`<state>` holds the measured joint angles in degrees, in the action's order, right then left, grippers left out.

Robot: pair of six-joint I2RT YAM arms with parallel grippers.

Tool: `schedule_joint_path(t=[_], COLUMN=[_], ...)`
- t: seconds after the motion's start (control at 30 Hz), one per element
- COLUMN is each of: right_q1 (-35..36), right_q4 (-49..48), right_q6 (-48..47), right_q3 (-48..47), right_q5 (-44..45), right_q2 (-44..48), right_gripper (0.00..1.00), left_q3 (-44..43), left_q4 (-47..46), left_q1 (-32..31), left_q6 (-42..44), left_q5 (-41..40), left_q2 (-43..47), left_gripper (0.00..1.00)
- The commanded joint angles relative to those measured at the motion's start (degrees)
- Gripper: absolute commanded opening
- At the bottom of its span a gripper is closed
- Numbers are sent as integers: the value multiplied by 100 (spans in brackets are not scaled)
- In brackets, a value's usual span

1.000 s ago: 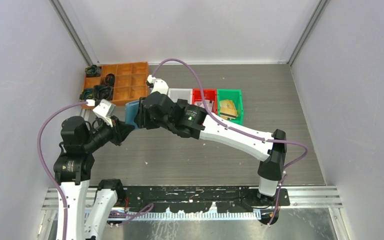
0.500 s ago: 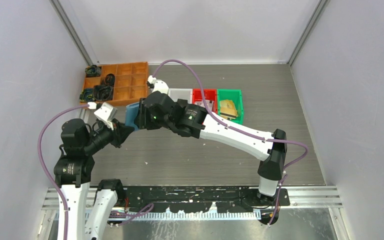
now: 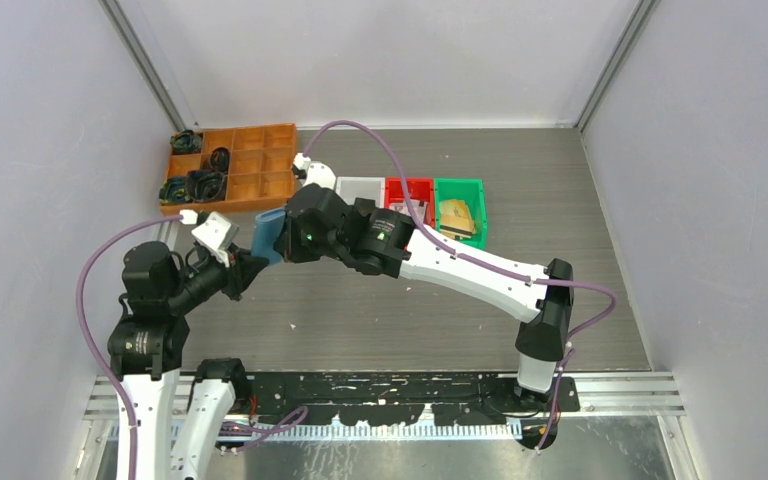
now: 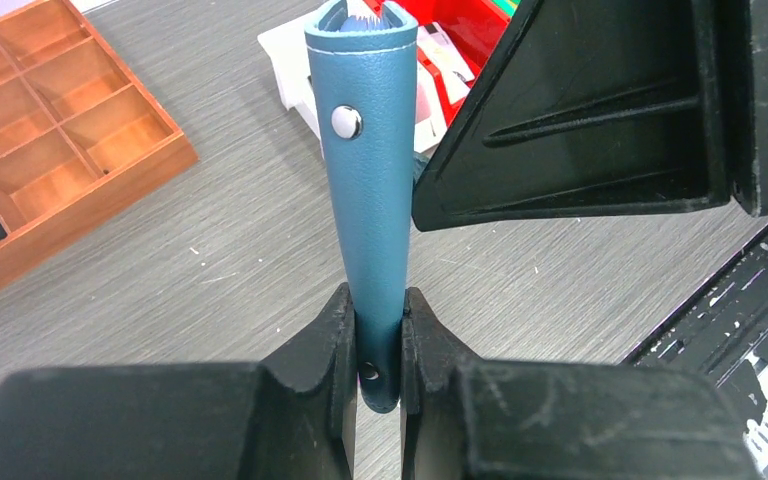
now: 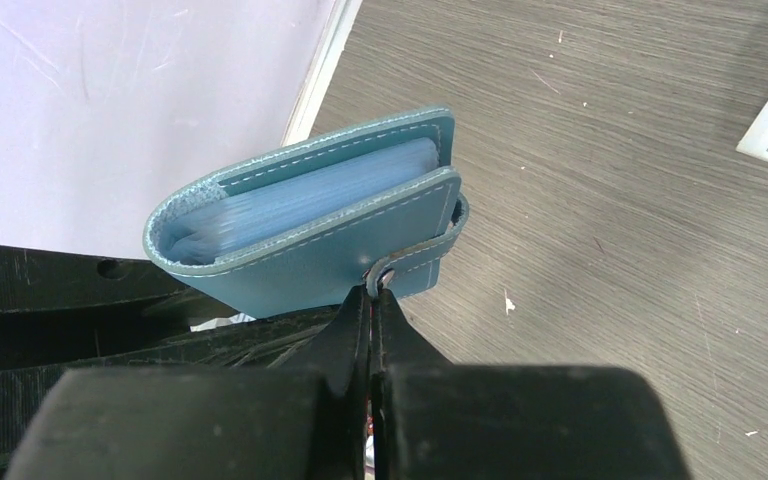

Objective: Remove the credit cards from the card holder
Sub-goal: Open the card holder at the center of the board.

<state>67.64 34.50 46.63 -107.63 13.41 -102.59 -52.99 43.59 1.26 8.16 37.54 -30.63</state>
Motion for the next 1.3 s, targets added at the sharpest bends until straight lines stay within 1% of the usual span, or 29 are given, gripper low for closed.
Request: schedule_joint_path(t=[0.0, 0.2, 0.5, 0.8, 1.1, 1.13, 1.17, 1.27], right_q1=[-177, -243, -281, -537, -641, -640, -639, -647], right_q4=[-225, -402, -506, -538, -611, -674, -730, -1183], right_q6=[-157, -220, -351, -332, -448, -494, -548, -912], right_q3=[-148, 312, 869, 1418, 1888, 1942, 1992, 2250], right_q5=[703, 755, 947, 970, 912, 808, 684, -137], right_q2=[173, 429, 755, 1149, 1656, 1740, 1820, 2103], right_gripper=[1, 1, 1, 1, 1, 6, 21, 56], left_q3=[-28, -30, -160, -379, -473, -489, -512, -610], left_q4=[79, 41, -134, -230, -237, -237, -237, -276], left_q1=[-20, -20, -20, -20, -20, -20, -20, -20], left_q6=[125, 82, -263, -644, -775, -788, -868, -1219], left_q5=[539, 529, 535, 693, 722, 751, 809, 1127], left_q2=[157, 159, 84, -25, -59, -58, -63, -91], left_gripper=[0, 0, 0, 0, 0, 0, 0, 0])
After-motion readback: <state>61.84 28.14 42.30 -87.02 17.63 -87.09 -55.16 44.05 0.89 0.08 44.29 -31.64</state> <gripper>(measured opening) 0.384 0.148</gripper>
